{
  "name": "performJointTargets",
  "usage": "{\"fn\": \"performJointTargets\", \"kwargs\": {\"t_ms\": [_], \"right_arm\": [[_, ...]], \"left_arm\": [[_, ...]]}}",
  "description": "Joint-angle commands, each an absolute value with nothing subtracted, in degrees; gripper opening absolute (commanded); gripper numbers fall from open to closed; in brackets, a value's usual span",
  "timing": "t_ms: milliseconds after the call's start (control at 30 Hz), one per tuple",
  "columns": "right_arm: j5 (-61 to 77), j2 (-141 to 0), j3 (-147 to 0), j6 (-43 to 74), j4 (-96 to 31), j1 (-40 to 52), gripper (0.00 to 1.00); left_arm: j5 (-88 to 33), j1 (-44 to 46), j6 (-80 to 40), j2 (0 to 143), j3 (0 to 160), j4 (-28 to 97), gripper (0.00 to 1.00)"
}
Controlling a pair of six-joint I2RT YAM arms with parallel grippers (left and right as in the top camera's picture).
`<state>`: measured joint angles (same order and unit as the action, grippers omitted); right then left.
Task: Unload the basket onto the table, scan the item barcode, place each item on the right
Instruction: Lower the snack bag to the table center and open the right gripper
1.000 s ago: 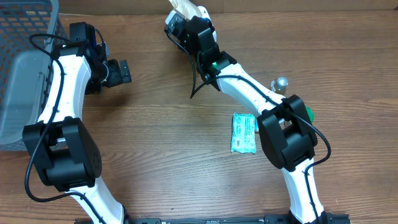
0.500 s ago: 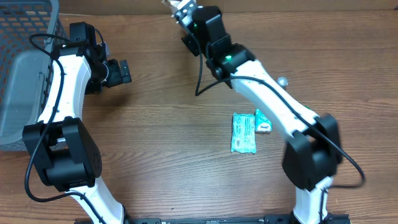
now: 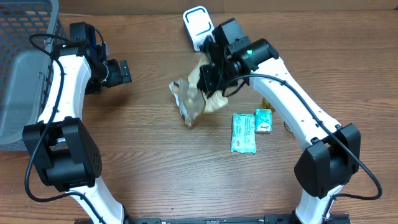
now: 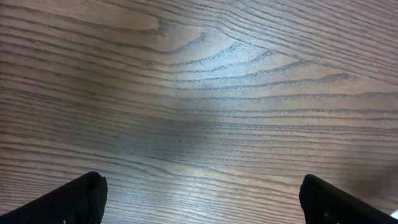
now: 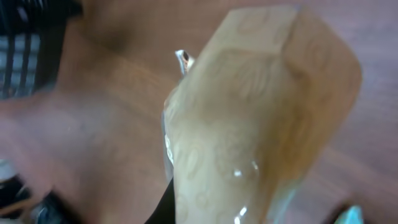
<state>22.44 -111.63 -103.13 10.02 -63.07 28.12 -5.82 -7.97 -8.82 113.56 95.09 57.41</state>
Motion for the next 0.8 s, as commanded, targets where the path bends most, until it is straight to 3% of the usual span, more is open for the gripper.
{"fn": "performJointTargets", "kwargs": {"t_ms": [0, 133, 200, 300, 400, 467, 567, 633, 767], "right_arm": [[22.57, -111.28, -102.76, 6.92, -65.78, 28.1, 0.04], [16.01, -111.28, -102.76, 6.98, -67.29, 28.1, 0.18], [14.59, -111.28, -102.76, 7.01, -67.31, 28.1, 0.21], [11.73, -111.28, -102.76, 7.01, -67.31, 28.1, 0.52], [7.31, -111.28, -102.76, 7.03, -67.29, 28.1, 0.57], [3.86, -111.28, -102.74, 7.05, -67.2, 28.1, 0.72], [-0.62, -111.28, -102.74, 7.44, -66.37, 28.1, 0.83], [-3.25, -111.28, -102.74, 7.44, -64.88, 28.1, 0.96], [-6.72, -111.28, -102.74, 7.44, -62.0, 28.56, 1.0]], "left_arm": [[-6.46, -7.86, -8.78, 113.67, 96.01, 57.34, 1.0], [-6.46, -7.86, -8.78, 113.67, 96.01, 57.34, 1.0], [-6.46, -7.86, -8.75, 113.67, 96.01, 57.34, 1.0], [-6.46, -7.86, -8.78, 113.67, 96.01, 57.34, 1.0], [-6.46, -7.86, -8.78, 113.67, 96.01, 57.34, 1.0], [-6.46, -7.86, -8.78, 113.67, 96.01, 57.32, 1.0], [-6.46, -7.86, -8.78, 113.67, 96.01, 57.34, 1.0], [-6.46, -7.86, -8.78, 113.67, 96.01, 57.34, 1.0], [-6.46, -7.86, -8.75, 113.67, 96.01, 57.34, 1.0]]}}
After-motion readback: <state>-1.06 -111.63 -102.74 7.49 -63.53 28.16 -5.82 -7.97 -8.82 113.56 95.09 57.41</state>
